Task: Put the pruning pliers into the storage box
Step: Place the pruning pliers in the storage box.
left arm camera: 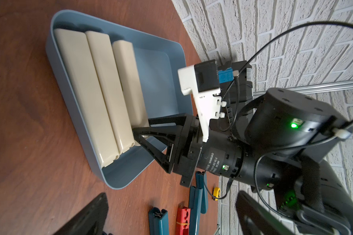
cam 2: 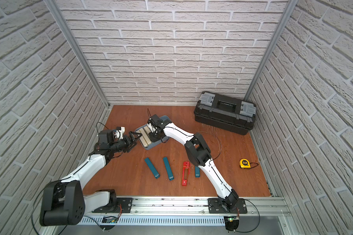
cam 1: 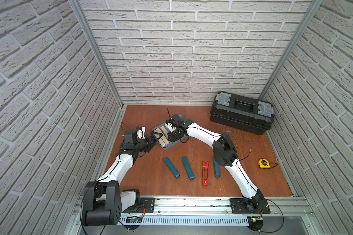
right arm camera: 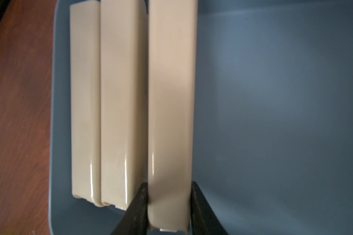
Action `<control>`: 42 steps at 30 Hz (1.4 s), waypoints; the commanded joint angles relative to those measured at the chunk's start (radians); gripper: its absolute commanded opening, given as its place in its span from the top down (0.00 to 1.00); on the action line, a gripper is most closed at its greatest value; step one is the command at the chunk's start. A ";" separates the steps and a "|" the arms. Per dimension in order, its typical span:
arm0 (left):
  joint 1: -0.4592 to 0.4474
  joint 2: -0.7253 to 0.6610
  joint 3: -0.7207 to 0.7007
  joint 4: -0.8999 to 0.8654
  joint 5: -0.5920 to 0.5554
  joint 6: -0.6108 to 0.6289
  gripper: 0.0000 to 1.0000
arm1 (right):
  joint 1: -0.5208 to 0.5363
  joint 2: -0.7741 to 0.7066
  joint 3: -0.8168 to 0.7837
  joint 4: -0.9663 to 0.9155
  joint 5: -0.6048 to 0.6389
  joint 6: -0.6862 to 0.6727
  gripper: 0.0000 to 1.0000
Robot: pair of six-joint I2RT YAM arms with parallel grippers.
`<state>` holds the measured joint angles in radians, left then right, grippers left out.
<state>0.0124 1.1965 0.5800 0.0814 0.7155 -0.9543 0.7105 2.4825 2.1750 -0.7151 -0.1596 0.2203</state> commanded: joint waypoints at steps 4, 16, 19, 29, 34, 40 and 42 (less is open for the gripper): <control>0.009 -0.012 0.000 0.041 0.014 0.003 0.02 | 0.011 -0.018 0.016 -0.013 -0.013 -0.022 0.59; 0.009 -0.005 -0.001 0.046 0.015 -0.001 0.02 | 0.010 -0.121 -0.037 0.024 -0.024 -0.029 0.55; 0.008 -0.005 -0.003 0.049 0.013 -0.004 0.02 | 0.009 -0.141 -0.041 0.029 -0.022 -0.032 0.55; 0.009 -0.009 0.000 0.043 0.012 -0.006 0.02 | -0.001 -0.146 -0.045 0.033 0.029 -0.050 0.55; 0.009 -0.012 -0.002 0.040 0.012 -0.004 0.02 | -0.023 -0.122 -0.043 0.034 0.057 -0.049 0.59; 0.008 -0.017 -0.003 0.031 0.011 -0.001 0.02 | -0.044 -0.075 -0.017 0.040 0.060 -0.050 0.79; 0.009 -0.018 -0.005 0.030 0.011 0.000 0.02 | -0.046 -0.055 0.004 0.031 0.060 -0.053 0.81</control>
<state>0.0128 1.1965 0.5800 0.0822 0.7200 -0.9630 0.6716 2.3913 2.1487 -0.6968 -0.1089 0.1753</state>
